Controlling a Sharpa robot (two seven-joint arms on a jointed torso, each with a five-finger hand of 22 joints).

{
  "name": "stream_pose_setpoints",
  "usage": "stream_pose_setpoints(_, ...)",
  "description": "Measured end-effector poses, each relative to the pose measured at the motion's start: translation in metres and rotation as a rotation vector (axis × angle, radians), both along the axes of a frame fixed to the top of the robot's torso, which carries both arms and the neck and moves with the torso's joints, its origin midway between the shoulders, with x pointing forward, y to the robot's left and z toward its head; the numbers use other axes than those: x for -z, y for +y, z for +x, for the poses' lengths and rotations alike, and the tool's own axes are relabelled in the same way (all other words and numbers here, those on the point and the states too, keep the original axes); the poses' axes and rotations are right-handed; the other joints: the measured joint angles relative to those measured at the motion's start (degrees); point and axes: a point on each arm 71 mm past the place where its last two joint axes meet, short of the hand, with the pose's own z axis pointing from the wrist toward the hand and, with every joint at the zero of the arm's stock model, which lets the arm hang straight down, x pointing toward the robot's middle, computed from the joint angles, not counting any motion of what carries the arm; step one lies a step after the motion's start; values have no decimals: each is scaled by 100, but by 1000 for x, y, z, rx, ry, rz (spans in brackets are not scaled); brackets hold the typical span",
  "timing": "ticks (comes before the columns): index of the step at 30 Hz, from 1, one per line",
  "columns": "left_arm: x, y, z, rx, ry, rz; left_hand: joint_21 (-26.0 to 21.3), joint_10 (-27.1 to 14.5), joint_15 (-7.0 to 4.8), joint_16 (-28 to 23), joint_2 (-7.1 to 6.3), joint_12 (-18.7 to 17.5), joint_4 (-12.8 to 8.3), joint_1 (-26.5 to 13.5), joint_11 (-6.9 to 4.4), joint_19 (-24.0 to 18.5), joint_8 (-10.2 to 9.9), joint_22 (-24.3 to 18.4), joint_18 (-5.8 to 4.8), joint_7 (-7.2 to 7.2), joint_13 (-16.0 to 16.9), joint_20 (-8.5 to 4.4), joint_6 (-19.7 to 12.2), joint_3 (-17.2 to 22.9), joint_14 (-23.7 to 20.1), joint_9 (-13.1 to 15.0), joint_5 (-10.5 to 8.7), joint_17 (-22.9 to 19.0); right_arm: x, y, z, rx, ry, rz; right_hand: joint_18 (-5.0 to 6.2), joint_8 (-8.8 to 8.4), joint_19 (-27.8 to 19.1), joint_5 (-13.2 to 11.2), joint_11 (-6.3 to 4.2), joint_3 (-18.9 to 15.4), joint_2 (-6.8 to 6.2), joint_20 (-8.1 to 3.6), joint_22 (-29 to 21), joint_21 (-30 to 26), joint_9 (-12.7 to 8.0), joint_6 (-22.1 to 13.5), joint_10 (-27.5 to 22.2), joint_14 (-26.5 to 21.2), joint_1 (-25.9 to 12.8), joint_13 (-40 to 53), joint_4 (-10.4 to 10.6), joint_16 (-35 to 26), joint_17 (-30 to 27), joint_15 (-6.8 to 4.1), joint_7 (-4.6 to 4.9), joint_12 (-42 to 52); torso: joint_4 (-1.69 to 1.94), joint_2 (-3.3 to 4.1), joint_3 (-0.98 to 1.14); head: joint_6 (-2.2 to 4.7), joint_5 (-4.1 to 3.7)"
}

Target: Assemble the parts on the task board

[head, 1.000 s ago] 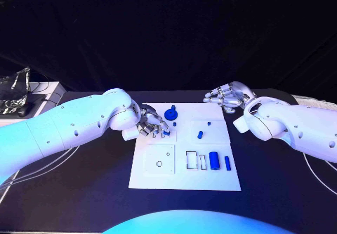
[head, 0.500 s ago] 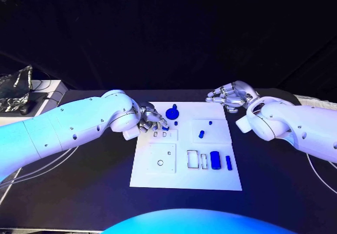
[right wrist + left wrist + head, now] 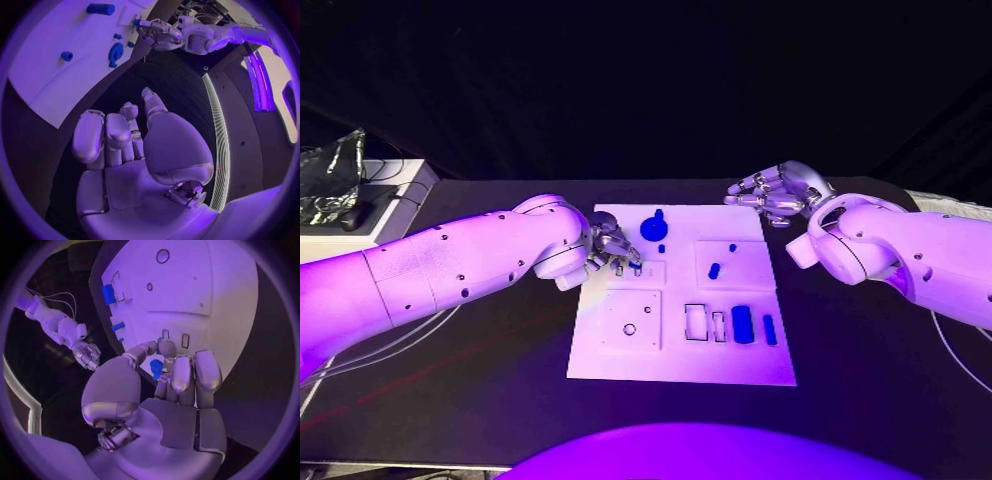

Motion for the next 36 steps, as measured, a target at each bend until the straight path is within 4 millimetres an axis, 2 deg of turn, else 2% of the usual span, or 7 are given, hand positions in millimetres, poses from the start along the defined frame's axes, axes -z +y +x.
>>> stream_pose_setpoints(26, 3, -2, -5, 34, -10, 35, -22, 50, -19, 0, 1, 0, -16, 1, 12, 20, -22, -1, 1, -4, -2, -20, 40, -16, -19, 13, -22, -38, 0, -1, 0, 0, -1, -1, 0, 1, 0, 0, -8, 0, 0, 0, -1, 0, -9, 12, -8, 0, 0, -8, 0, 0, 0, 0, 12, -23, -2, 1, -2, -45, 8)
stream_pose_setpoints(31, 3, -2, -5, 42, -3, 39, -22, 51, -19, 0, 1, 0, -16, 1, 13, 20, -52, -2, 1, -5, -2, -20, 40, -16, -19, 235, -29, -38, 0, -1, 0, 0, -1, -1, 0, 1, 0, 0, -7, 0, 0, 0, -1, 0, -9, 12, -8, 0, 0, -8, 0, 0, 0, 0, 12, -23, -3, 1, -2, -58, 10)
stream_pose_setpoints(36, 3, -2, -5, 52, 5, 43, -22, 52, -19, -1, 1, -20, -16, 1, 14, 20, -54, -2, 1, -5, -2, -20, 40, -16, -19, 263, -41, -48, 0, -1, 0, 0, -1, -1, 0, 1, 0, 0, -7, 0, 0, 0, -2, 0, -9, 12, -7, 0, 0, -8, 0, 0, 1, 0, 12, -23, -2, 1, -2, -66, 18)
